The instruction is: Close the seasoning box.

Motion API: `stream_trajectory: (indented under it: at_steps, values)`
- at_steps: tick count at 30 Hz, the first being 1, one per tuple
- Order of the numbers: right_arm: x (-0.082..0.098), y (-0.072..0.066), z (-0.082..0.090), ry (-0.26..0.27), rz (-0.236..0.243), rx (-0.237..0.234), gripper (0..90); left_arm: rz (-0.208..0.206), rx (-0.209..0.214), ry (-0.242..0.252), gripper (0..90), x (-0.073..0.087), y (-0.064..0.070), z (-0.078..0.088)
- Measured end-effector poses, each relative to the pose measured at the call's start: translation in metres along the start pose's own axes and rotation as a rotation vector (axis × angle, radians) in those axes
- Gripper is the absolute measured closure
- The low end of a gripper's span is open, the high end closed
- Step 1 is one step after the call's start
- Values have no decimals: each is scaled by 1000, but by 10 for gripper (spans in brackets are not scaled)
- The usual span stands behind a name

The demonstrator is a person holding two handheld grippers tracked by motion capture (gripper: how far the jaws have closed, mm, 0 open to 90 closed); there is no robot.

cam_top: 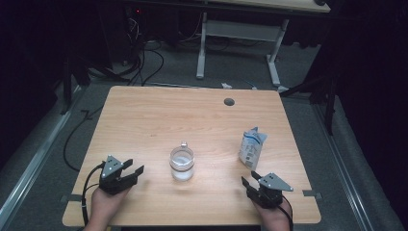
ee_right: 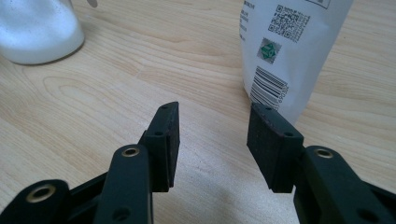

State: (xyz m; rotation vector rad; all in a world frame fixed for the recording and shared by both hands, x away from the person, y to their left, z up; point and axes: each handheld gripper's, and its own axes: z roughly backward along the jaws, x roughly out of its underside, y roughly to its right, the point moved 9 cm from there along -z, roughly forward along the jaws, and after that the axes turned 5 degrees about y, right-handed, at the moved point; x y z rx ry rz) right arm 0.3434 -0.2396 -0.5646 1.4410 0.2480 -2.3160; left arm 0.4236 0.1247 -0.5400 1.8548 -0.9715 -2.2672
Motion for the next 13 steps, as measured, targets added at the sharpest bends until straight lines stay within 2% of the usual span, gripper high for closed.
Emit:
stream_trajectory:
  at_steps: [8, 13]
  values:
    - [1, -1, 2, -2, 11, -1, 542, -16, 4, -4, 455, 3, 3, -2]
    - [-3, -2, 0, 7, 16, -3, 534, -22, -1, -4, 447, 3, -1, 0]
